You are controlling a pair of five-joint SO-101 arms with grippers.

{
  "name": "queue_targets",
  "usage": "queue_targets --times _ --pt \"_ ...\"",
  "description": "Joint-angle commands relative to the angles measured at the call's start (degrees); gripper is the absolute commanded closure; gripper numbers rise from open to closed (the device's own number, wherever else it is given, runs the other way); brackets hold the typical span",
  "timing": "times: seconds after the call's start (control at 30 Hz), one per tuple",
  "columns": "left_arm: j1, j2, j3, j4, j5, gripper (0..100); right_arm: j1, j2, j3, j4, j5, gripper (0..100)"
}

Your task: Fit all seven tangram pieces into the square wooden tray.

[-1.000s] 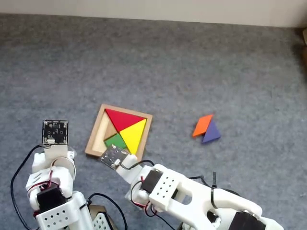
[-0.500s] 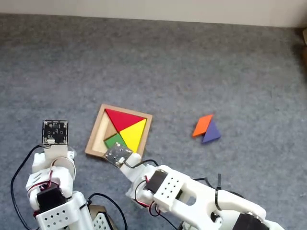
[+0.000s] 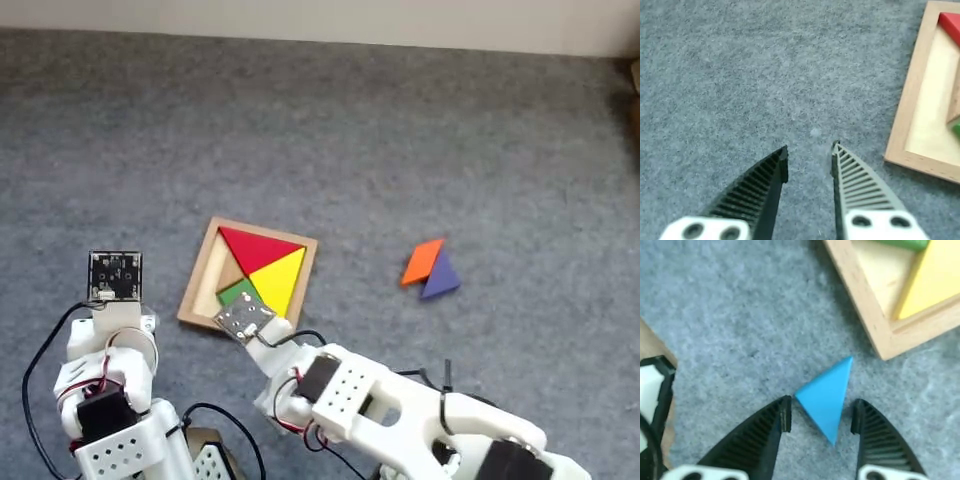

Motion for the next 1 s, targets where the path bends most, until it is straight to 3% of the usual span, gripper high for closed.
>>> queue_targets --times 0.0,0.27,0.57,0.97 --pt "-0.66 -3.21 -0.66 -0.26 0.09 84 1.63 9.63 -6.37 -1.01 -0.62 80.0" --pt "-0.66 -3.21 -0.57 -0.26 0.09 84 1.71 14.9 -10.77 6.9 -0.26 80.2" --pt "-0.66 -3.21 -0.57 -0.26 0.09 84 1.71 14.81 -10.77 7.52 -0.09 90.6" --pt "-0.66 -3.21 -0.48 -0.26 0.09 84 2.33 -5.85 -9.36 13.49 -0.09 90.7"
